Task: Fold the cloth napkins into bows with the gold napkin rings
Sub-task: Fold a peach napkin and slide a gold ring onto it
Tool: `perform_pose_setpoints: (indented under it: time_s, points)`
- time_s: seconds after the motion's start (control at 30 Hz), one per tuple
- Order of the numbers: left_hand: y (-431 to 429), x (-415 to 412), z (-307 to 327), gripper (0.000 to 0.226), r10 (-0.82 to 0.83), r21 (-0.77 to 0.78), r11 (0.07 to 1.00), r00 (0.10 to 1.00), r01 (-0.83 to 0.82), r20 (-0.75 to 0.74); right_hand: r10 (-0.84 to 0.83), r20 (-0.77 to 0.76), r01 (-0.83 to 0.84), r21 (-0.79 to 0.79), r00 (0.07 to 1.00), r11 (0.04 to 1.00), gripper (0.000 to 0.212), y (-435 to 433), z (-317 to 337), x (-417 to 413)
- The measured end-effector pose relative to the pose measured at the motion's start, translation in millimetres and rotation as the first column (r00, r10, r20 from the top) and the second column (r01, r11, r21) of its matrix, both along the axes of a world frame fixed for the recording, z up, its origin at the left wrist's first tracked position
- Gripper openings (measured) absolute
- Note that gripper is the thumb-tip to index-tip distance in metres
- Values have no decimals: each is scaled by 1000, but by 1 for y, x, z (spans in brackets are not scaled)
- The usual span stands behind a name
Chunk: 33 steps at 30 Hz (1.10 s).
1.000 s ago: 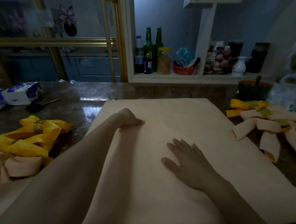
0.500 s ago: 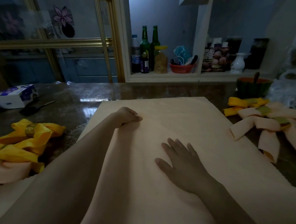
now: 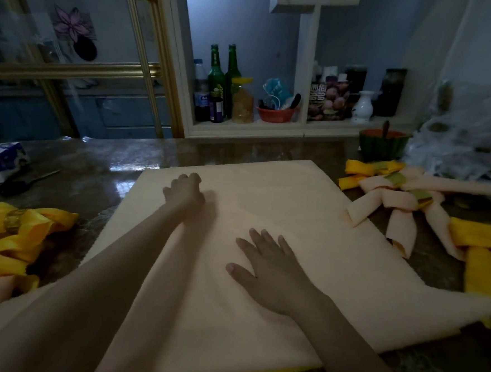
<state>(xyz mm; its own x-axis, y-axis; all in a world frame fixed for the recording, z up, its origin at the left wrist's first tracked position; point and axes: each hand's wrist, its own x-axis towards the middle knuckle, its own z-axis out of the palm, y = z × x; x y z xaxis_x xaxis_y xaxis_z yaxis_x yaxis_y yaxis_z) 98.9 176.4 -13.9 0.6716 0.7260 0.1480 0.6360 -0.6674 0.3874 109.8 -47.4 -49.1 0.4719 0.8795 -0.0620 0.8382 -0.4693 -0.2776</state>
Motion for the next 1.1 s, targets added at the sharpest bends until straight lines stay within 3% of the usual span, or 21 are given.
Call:
perform_pose_setpoints:
  time_s: [0.07,0.2,0.3,0.33,0.4,0.5,0.73,0.93,1.03,1.1]
  points:
    - [-26,-17,3,39,-52,112,992,999,50,15,4,8,-4,11,1000,1000,63,0,1,1]
    - [-93,-84,6,40,-306,152,938,950,312,-60,7,12,-7,16,1000,1000,61,-1,2,1]
    - [-129,-134,-6,72,-404,57,903,885,427,-233,-9,-3,10,29,1000,1000,60,-1,6,-2]
    - [-136,-143,-12,77,-399,36,905,873,425,-282,-7,0,7,44,1000,999,59,-1,8,-4]
    - [-144,-152,-26,64,-342,43,926,883,375,-320,9,-2,-9,79,1000,997,56,-4,14,-13]
    - [-146,-153,-37,56,-304,90,935,906,343,-294,43,-80,-37,81,996,996,55,-10,21,-29]
    - [-146,-156,-42,59,-301,102,935,910,341,-284,80,49,-77,-65,996,995,56,-22,6,-43]
    - [-146,-157,-38,64,-329,71,930,902,361,-281,-68,55,75,-147,996,986,65,-95,10,12]
    - [-145,-156,-38,64,-344,58,926,899,372,-271,-192,51,197,-141,980,970,89,-126,12,35]
    - [-144,-157,-40,64,-350,38,928,902,371,-254,-252,143,270,-126,957,954,76,-126,14,41]
